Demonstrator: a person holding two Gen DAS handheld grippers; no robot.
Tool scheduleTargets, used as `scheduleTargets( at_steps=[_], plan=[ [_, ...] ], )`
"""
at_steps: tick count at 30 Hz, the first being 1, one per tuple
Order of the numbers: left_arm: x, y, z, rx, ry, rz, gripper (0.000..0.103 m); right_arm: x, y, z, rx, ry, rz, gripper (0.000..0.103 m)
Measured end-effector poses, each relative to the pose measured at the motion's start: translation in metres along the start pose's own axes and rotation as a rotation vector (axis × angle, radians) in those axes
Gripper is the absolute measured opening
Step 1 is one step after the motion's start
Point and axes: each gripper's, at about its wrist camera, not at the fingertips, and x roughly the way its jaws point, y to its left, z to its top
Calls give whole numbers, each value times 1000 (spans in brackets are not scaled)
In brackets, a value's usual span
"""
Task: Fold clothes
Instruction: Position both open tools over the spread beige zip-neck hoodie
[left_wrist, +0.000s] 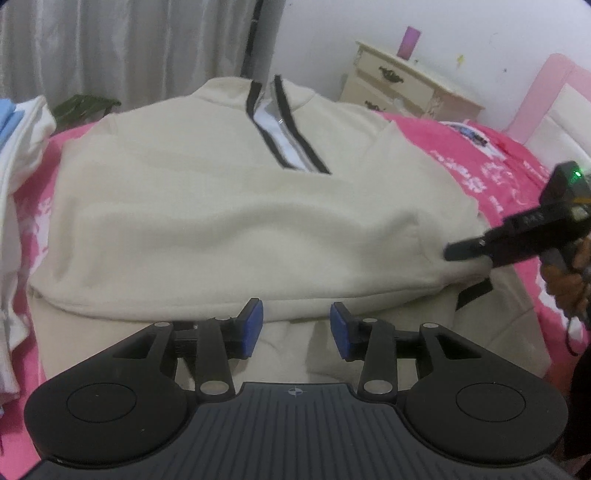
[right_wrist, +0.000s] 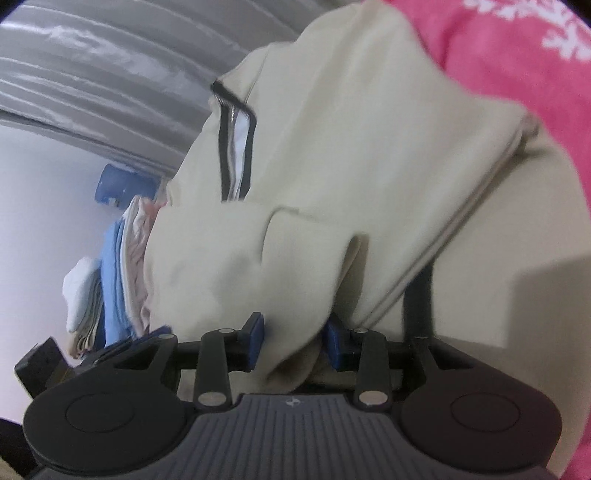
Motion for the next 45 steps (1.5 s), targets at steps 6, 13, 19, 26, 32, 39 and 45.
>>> scheduleTargets(
  at_steps=[6,13,19,26,32,39,45],
  plan=[
    [1,7,1,-44,7,10,40,-8,14,-8,-43,-55,48,10],
    [-8,32,6,-167,-27,45,40,-40,28,-14,-101,-104,122,9],
    [-23,52,10,-234,-98,46,40,-52,18,-22,-63,-64,82,9],
    [-24,59,5,-269,-96,78,40,-61,30,-24,-135,0,121,9],
    [-20,63,3,-264,-77,110,40,-32,19,-35,-221,147,-61,9],
    [-28,68,0,-252,-77,110,40,-27,32,-37,-346,215,-210,31],
    [-37,82,10,-229,-141,96,41,-71,69,-14,-548,141,-267,40]
  ],
)
